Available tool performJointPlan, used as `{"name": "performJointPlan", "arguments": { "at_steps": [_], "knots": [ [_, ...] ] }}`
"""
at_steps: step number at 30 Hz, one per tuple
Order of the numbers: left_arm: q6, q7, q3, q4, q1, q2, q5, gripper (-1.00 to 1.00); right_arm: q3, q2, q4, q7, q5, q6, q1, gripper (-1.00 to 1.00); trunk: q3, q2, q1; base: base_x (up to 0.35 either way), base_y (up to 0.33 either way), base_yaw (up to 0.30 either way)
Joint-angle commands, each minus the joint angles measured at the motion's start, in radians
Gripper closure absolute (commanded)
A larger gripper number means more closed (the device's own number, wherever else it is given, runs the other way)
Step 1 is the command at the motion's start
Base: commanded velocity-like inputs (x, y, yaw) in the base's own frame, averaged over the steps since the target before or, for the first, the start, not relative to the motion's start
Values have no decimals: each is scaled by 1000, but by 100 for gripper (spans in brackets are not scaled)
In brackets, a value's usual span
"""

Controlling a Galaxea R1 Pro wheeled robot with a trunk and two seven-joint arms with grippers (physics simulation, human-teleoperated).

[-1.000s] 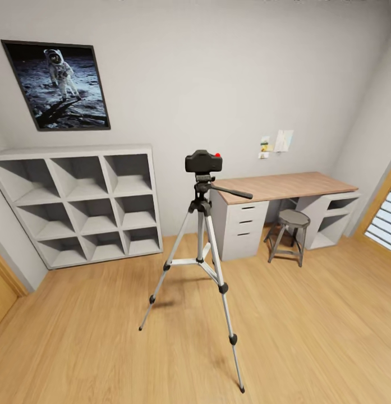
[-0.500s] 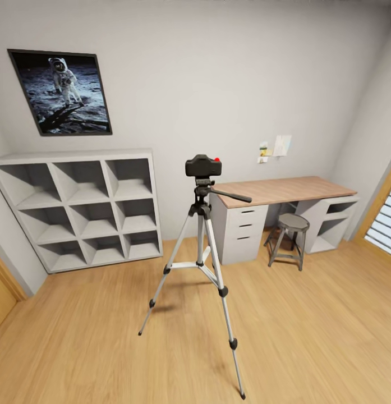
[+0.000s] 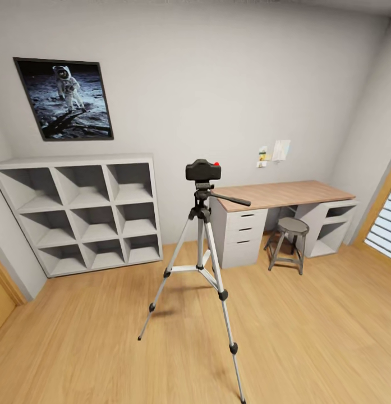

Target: Attach the digital camera to the camera tripod in the bedroom.

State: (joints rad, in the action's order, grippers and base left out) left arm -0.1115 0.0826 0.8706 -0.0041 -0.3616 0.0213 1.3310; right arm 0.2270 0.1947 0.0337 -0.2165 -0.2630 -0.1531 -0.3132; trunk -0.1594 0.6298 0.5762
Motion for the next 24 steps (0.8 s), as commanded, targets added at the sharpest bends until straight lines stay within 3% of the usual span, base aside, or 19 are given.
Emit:
{"name": "performJointPlan", "arguments": {
  "at_steps": [1,8,24],
  "knots": [
    [-4,3,8,0,-1,0,8,-100,9,0,1,4,-9,7,-1,-100,0,1,0,0,0,0],
    [-4,3,8,0,-1,0,8,-100,9,1,1,11,-7,65,-1,-100,11,1,0,0,0,0],
    [-4,3,8,0,0,0,8,-100,9,-1,2,12,-7,77,-1,-100,37,1,0,0,0,0]
  ]
}}
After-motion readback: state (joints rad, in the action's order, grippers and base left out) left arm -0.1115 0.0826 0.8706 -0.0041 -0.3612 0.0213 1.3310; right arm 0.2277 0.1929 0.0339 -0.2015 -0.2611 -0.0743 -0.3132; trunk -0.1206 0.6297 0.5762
